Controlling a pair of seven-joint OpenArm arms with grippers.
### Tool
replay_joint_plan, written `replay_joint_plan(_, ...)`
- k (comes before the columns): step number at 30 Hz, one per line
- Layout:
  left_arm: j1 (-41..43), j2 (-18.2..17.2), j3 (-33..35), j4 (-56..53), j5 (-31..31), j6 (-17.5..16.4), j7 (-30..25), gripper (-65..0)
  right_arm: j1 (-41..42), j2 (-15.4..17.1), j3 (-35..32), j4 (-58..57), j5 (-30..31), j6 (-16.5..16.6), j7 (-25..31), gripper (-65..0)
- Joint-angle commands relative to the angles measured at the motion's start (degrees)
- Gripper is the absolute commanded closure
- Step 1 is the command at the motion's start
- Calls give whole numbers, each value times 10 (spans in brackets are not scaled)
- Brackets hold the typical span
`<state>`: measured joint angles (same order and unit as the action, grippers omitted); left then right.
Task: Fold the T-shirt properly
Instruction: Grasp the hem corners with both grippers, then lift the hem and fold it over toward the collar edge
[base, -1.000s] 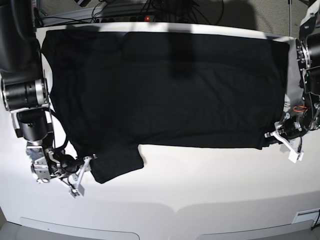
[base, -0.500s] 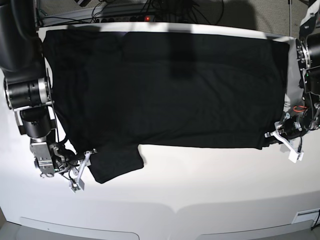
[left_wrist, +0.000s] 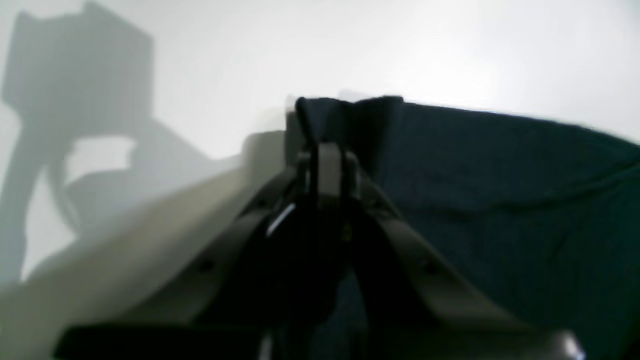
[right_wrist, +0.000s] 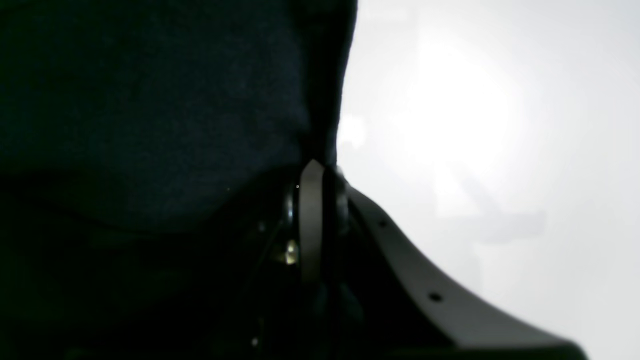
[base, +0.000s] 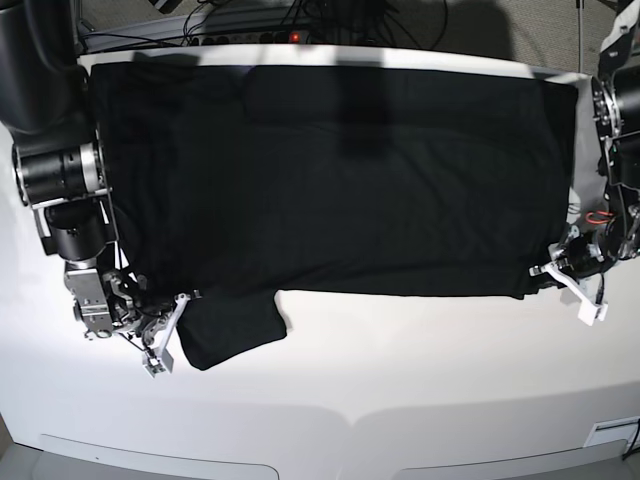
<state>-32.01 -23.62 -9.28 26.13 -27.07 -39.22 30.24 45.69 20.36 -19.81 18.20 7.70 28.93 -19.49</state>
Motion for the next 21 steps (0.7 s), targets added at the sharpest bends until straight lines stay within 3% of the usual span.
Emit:
replay_joint_plan(1,-14,-9,-1,7,-22,-4,-11,0,16,6,1,3,-5,-5,0,0)
replay_joint_plan(3,-15,-12,-1,7,-47,-4,-11,0,18,6,1,8,-5,0,-4,0)
replay_joint_plan(8,-15,-13,-1,9,-63,-4,5,0,18,10,1,40,13,52,-46,0)
replay_joint_plan(14,-14,-20,-1,9,-90,-5,24,0,17,45,1,92,131,98,-122,0)
replay_joint_plan(21,-15,-39,-1,36,-145,-7,53,0,-23,98,1,230,256,108,-202,0)
